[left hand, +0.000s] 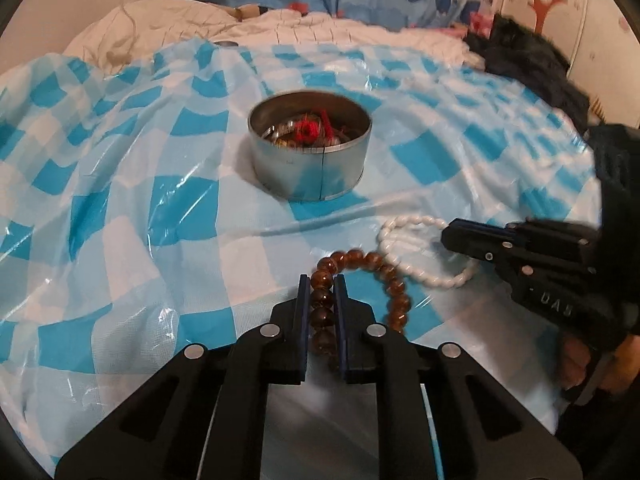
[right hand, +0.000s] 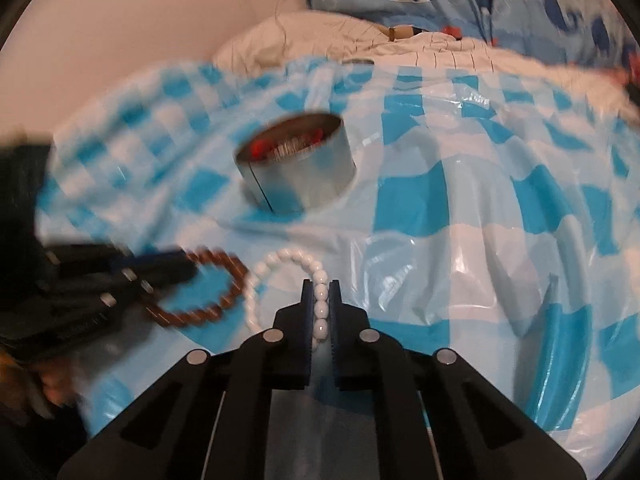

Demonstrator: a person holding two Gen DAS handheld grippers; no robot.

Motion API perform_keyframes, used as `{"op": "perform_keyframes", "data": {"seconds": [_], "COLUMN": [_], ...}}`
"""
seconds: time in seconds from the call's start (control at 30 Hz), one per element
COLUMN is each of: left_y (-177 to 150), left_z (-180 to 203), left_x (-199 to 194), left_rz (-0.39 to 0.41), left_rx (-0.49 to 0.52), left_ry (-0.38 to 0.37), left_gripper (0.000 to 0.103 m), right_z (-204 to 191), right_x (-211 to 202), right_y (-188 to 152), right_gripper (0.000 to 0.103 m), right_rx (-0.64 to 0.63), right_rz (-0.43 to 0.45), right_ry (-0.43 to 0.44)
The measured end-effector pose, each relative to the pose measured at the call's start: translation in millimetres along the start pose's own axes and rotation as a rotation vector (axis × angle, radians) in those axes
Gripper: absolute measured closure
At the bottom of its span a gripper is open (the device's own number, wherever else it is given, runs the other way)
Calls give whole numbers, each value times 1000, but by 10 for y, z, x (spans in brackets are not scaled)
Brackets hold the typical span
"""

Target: Organize jewelry

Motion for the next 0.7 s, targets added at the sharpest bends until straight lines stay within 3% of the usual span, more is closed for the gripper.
{"op": "perform_keyframes", "data": {"seconds": [0.23,0.53,0.7], "left_y": [188,471,804], "left_z": [83,226,301], "left_x": [-300,-474,-515], "left_rz": [65,93,123], "left_rx": [-80,-101,-109], "left_ry": [-133,-208,-238], "left_gripper": [93,93,93], "right_z": [21,111,168], "right_x": [-306,-486,-441], "right_y": [298,571,823], "right_gripper": [95,95,95], "right_rx": [139,221,258], "right_rz": [166,243,272], "right_ry": [168,276,319]}}
Point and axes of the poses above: each gripper's, at about its wrist camera, not at the fingertips, and x roughly the way its jaws point, z to its right, y to its top, the point moved 10 cm from there along x, roughly the way its jaws point, and after that the axes turned 13 degrees about -x, right-handed, at the moved point
